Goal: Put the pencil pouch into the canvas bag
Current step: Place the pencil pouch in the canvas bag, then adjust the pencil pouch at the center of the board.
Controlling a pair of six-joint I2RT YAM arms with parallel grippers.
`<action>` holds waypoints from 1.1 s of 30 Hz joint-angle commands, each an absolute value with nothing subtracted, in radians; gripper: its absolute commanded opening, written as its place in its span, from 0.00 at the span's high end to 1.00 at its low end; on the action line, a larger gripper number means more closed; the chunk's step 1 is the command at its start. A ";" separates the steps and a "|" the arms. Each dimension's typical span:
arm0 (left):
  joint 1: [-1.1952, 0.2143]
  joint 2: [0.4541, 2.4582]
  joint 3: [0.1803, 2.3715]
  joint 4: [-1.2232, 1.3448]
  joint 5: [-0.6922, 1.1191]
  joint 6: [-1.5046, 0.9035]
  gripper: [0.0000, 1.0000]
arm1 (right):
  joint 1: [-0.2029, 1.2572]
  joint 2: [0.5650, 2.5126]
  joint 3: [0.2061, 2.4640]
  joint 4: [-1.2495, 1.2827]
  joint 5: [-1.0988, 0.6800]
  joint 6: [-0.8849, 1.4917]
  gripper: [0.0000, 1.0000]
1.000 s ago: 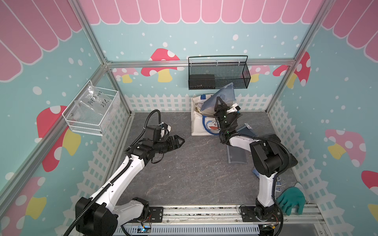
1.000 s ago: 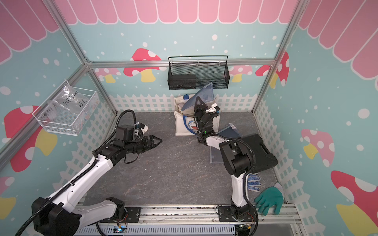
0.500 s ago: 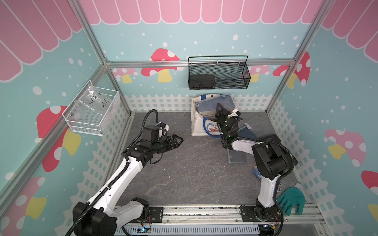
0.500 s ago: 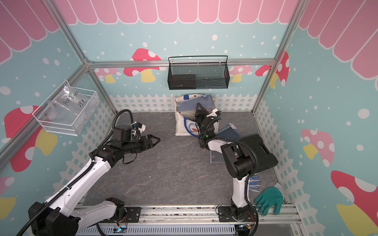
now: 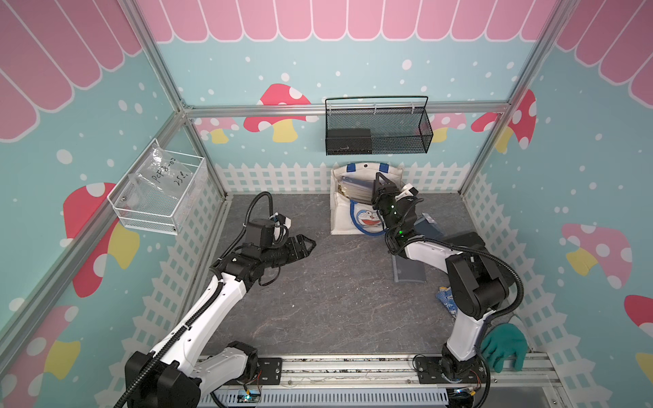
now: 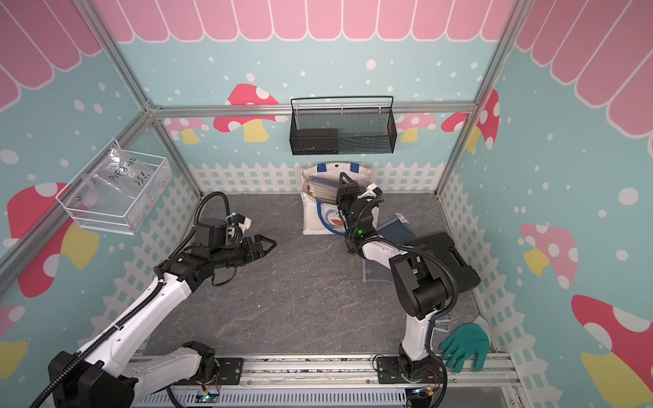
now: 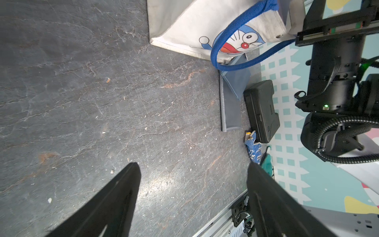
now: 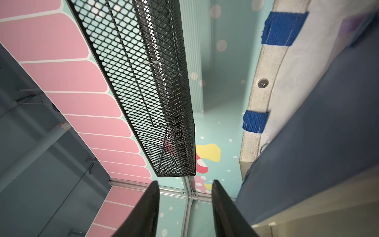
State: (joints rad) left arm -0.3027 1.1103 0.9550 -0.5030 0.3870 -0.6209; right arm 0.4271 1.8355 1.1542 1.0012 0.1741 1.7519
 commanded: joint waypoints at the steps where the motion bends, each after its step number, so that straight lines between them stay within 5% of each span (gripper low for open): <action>1: -0.293 1.085 0.944 -0.502 0.372 -0.614 0.17 | 0.422 1.782 1.159 0.969 0.135 1.733 0.53; 11: -0.296 1.121 0.973 -0.566 0.366 -0.585 0.17 | 0.314 1.618 1.144 0.819 -0.252 1.473 0.37; 14: -0.341 1.156 0.986 -0.566 0.358 -0.584 0.16 | 0.266 1.491 1.164 0.472 -0.385 1.196 0.33; 20: -0.567 1.289 1.021 -0.509 0.270 -0.611 0.15 | 0.133 1.255 1.135 -0.214 -0.355 0.701 0.28; 33: -0.802 1.740 1.256 -0.322 0.239 -0.689 0.18 | -0.023 1.300 0.735 -0.245 -0.405 0.541 0.28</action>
State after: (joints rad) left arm -0.7780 1.6722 1.1988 -0.3977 0.2642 -0.6571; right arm -0.0051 1.2922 0.7452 -0.2565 -0.3801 0.6071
